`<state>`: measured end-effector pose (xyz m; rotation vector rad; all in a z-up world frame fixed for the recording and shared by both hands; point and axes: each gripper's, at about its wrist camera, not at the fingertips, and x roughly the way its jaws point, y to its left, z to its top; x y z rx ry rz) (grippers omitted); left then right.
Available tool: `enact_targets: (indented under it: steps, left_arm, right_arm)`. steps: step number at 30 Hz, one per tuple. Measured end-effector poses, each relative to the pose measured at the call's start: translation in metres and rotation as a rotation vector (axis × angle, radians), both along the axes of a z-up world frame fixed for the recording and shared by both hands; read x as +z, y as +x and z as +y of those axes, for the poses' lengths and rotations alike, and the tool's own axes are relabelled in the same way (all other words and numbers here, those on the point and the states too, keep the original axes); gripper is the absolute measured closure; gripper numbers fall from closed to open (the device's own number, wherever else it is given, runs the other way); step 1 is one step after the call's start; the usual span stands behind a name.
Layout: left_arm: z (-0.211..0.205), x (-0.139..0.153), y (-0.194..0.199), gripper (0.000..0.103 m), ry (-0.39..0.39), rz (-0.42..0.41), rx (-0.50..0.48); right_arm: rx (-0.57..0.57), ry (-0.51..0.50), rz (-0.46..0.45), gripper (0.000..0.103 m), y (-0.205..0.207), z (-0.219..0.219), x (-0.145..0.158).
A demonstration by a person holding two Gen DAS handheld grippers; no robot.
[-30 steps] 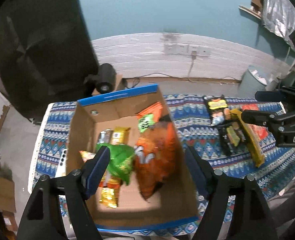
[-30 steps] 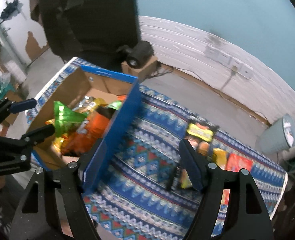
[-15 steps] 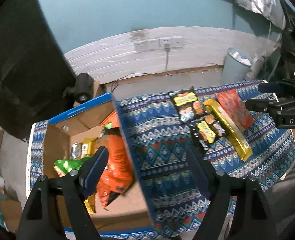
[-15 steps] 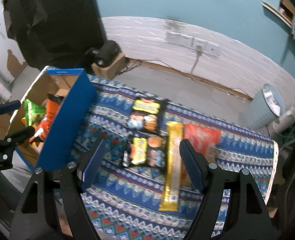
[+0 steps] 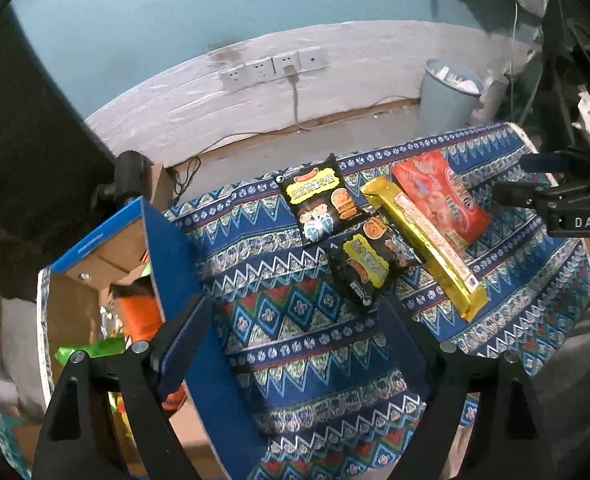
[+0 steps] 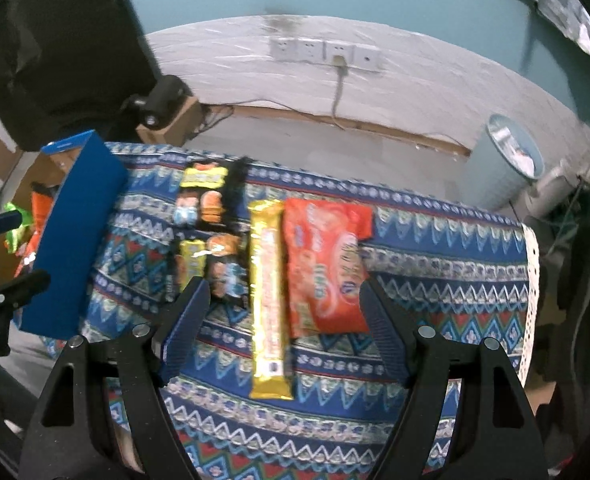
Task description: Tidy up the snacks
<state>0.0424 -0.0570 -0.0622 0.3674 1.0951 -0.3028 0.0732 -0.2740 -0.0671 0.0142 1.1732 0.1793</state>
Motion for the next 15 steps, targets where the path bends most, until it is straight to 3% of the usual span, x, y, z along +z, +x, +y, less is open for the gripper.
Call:
enact_targets:
  steps: [8,15]
  left_arm:
    - [-0.026,-0.033,0.026,0.016,-0.018,0.075,-0.007]
    - [-0.039,-0.075,0.05,0.016,-0.072,0.167,0.083]
  right_arm:
    - [-0.058,-0.001,0.076,0.026,0.015,-0.024,-0.038]
    - [-0.07,-0.011,0.16,0.026,0.032,-0.026,-0.076]
